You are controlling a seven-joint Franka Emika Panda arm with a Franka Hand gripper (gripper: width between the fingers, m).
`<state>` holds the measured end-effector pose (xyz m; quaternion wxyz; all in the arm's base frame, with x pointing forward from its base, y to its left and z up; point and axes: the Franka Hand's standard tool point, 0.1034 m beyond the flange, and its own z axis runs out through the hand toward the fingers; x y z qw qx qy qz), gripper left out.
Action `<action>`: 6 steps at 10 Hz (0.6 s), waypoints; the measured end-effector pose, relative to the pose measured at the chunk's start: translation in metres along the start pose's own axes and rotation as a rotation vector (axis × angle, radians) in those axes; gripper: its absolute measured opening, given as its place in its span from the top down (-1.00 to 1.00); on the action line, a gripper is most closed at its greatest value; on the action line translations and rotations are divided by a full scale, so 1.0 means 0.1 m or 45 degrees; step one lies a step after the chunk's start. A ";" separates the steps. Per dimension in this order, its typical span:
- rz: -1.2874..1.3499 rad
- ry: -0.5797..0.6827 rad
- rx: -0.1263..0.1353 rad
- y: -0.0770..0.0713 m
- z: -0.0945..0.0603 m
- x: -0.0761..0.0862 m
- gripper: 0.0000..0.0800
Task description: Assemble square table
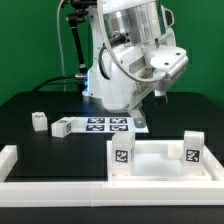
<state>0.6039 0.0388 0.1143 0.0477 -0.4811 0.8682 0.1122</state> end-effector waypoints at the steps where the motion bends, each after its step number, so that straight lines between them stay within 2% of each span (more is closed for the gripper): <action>1: 0.001 0.003 -0.002 0.00 0.02 0.01 -0.62; 5: -0.003 0.007 -0.007 0.02 0.04 0.01 -0.62; 6: -0.061 0.031 -0.030 0.12 0.09 0.02 -0.62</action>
Offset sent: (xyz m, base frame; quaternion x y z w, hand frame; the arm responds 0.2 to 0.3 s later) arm 0.0000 0.0000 0.0000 0.0000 0.0000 0.0000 1.0000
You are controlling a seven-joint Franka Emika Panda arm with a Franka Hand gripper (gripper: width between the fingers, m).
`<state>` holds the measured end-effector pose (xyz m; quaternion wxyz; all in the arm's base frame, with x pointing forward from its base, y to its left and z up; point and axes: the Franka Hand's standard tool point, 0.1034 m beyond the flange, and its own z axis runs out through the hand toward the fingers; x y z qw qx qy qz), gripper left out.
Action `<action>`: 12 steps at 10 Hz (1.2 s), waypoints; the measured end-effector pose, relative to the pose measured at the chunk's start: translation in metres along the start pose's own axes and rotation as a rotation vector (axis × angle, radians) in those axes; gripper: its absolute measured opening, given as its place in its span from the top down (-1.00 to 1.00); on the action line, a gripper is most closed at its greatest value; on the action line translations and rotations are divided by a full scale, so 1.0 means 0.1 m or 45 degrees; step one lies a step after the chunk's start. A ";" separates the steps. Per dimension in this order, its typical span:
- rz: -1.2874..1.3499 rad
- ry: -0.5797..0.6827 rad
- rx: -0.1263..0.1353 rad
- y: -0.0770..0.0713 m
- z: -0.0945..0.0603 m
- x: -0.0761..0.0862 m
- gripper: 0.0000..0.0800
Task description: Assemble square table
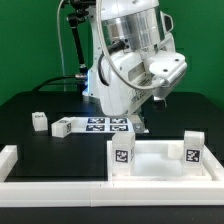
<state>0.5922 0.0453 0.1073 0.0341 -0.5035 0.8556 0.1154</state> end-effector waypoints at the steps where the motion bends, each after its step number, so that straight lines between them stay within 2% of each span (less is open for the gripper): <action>1: -0.045 0.023 -0.030 0.12 0.06 0.02 -0.62; 3: -0.084 0.080 -0.077 0.30 0.21 0.09 -0.62; 4: -0.064 0.084 -0.031 0.32 0.30 0.10 -0.62; 5: -0.042 0.075 0.120 0.26 0.36 0.11 -0.62; 7: -0.026 0.052 0.278 0.29 0.44 0.09 -0.62; 8: -0.037 0.036 0.388 0.30 0.45 0.07 -0.62; 9: -0.053 0.031 0.381 0.36 0.50 0.06 -0.62; 12: -0.067 0.035 0.376 0.36 0.51 0.06 -0.62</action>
Offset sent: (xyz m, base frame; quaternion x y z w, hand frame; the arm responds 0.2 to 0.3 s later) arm -0.0359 0.0001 -0.0275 -0.0026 0.0664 0.0108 0.9977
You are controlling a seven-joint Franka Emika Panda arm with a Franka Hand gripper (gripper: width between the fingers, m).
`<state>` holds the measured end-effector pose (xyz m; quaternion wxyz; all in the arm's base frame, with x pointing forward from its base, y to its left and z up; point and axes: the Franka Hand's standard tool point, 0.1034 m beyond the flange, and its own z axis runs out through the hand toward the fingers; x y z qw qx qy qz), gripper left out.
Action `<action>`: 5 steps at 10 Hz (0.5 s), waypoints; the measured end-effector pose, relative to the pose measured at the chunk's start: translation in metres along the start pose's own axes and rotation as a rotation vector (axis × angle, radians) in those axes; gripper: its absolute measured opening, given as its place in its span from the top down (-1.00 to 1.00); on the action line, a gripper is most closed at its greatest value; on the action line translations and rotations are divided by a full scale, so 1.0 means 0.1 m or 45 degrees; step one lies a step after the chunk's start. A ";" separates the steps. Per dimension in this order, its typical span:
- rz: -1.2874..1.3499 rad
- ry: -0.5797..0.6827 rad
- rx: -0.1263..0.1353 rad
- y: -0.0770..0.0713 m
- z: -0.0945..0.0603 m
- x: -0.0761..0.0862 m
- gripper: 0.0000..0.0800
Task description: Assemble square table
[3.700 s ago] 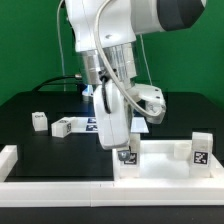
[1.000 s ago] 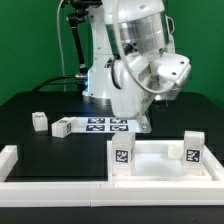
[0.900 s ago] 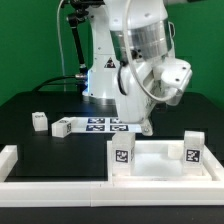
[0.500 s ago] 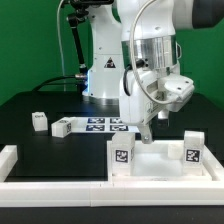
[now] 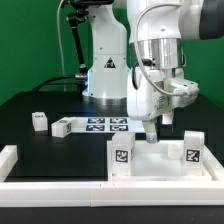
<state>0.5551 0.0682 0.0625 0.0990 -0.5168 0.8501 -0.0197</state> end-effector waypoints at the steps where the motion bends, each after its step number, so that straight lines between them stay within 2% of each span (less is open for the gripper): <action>1: -0.086 0.001 0.005 0.00 0.00 0.01 -0.62; 3: -0.487 0.016 0.039 0.05 0.01 0.12 -0.62; 4: -0.675 0.016 0.034 0.06 0.03 0.24 -0.62; 5: -0.730 0.020 0.046 0.06 0.06 0.36 -0.62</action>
Offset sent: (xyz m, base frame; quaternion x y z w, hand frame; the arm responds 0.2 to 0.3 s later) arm -0.0245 0.0076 -0.0109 -0.0205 -0.1117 -0.2970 0.9481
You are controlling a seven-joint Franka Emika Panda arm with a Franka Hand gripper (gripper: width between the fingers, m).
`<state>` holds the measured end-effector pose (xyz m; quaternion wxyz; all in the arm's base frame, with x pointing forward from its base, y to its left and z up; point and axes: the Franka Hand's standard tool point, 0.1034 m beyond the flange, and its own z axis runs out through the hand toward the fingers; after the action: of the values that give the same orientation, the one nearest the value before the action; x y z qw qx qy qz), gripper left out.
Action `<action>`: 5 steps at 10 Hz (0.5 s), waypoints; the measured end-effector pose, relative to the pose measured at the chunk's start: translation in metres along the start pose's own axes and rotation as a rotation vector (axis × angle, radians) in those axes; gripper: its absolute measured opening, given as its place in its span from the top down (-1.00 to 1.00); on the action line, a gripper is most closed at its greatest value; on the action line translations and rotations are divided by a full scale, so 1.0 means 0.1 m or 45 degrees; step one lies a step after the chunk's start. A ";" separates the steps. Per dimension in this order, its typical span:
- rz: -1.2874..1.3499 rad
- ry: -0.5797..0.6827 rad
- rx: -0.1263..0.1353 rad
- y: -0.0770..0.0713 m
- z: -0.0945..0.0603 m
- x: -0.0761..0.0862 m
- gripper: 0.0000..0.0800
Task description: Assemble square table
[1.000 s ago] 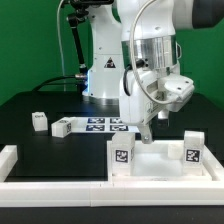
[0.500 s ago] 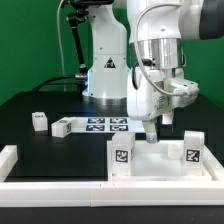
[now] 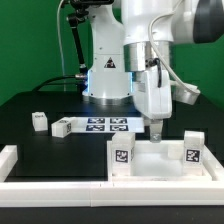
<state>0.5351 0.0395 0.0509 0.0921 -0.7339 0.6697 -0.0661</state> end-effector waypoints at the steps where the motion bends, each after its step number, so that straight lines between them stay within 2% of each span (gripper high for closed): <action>1: 0.019 0.038 0.031 0.04 0.03 0.09 -0.62; 3: 0.013 0.028 0.023 0.05 0.04 0.05 -0.62; 4: -0.010 0.028 0.031 0.05 0.02 0.11 -0.62; 5: 0.019 -0.005 0.041 0.08 -0.03 0.25 -0.62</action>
Offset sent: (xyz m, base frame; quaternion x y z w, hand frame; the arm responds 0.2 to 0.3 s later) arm 0.0000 0.0000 0.0000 0.0000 0.0000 0.0000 1.0000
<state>0.5295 0.0138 0.0511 0.1056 -0.7275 0.6738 -0.0747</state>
